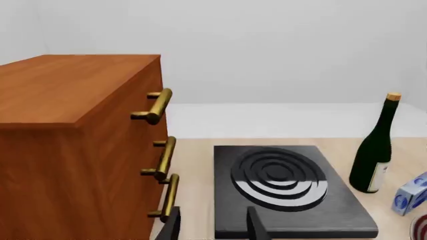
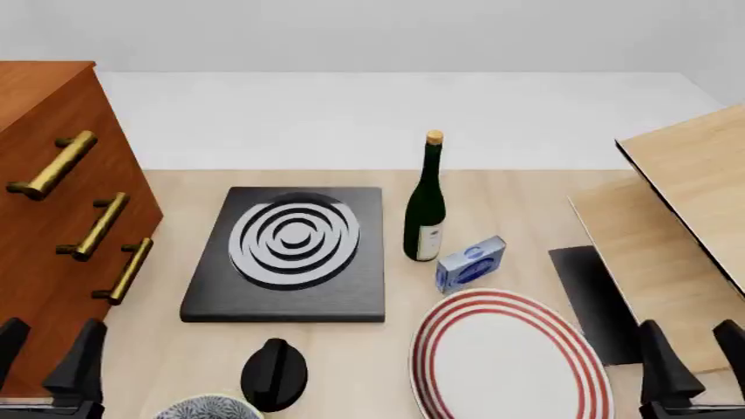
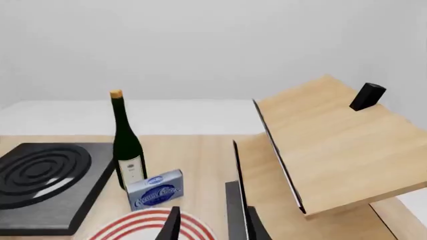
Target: Pick up the akita bowl and put it on the plate.
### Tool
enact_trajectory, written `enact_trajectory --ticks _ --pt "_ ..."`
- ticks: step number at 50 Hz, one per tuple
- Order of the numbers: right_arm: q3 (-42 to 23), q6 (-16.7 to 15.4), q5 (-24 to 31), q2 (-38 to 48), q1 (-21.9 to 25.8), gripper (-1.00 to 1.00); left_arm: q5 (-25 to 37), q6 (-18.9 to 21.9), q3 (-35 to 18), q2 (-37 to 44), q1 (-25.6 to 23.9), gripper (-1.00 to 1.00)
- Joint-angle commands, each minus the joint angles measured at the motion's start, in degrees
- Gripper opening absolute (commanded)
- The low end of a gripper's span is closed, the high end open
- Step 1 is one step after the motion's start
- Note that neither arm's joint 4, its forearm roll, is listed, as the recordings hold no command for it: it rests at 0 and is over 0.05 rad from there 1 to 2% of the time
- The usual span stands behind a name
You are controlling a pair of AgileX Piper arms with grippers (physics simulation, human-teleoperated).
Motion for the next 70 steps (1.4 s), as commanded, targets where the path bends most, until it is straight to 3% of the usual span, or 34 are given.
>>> enact_trajectory --ticks 1,15,17,25,37,40,43,49,64,66,69,70 --pt "-0.9 -0.9 -0.4 0.0 0.6 1.00 -0.4 -1.1 0.0 0.9 0.0 1.00" --pt "-7.9 -2.6 3.9 0.1 0.3 1.00 -2.7 -1.9 0.3 3.6 -0.1 1.00" --pt "-9.2 -0.6 4.6 -0.3 0.0 1.00 -2.7 -1.9 0.3 3.6 -0.1 1.00" --pt "-12.1 -1.1 5.3 2.0 1.7 1.00 -2.8 -1.9 0.3 3.9 -0.1 1.00" --pt "-15.4 -4.9 1.0 15.1 8.5 1.00 -2.5 -1.8 0.3 3.9 0.1 1.00" --pt "-22.6 -6.1 1.3 22.7 9.2 1.00 -2.3 -1.7 0.3 3.8 0.0 1.00" --pt "-25.8 -5.2 3.0 24.8 10.3 1.00 -2.0 -1.7 0.3 3.6 -0.1 1.00" --pt "-31.3 -0.4 6.2 28.9 13.7 1.00 -1.7 -1.8 0.3 3.5 0.0 1.00" --pt "-42.9 3.2 17.7 40.6 24.0 1.00 -2.0 -1.9 0.3 4.0 0.1 1.00" --pt "-43.6 4.6 19.2 41.7 25.1 1.00 -1.8 -1.8 0.3 3.8 0.1 1.00" --pt "-44.8 9.2 21.8 43.5 26.3 1.00 -1.4 -1.5 0.3 3.4 0.0 1.00" --pt "-45.3 9.2 22.5 43.9 27.0 1.00 -1.3 -1.4 0.3 3.2 -0.1 1.00"
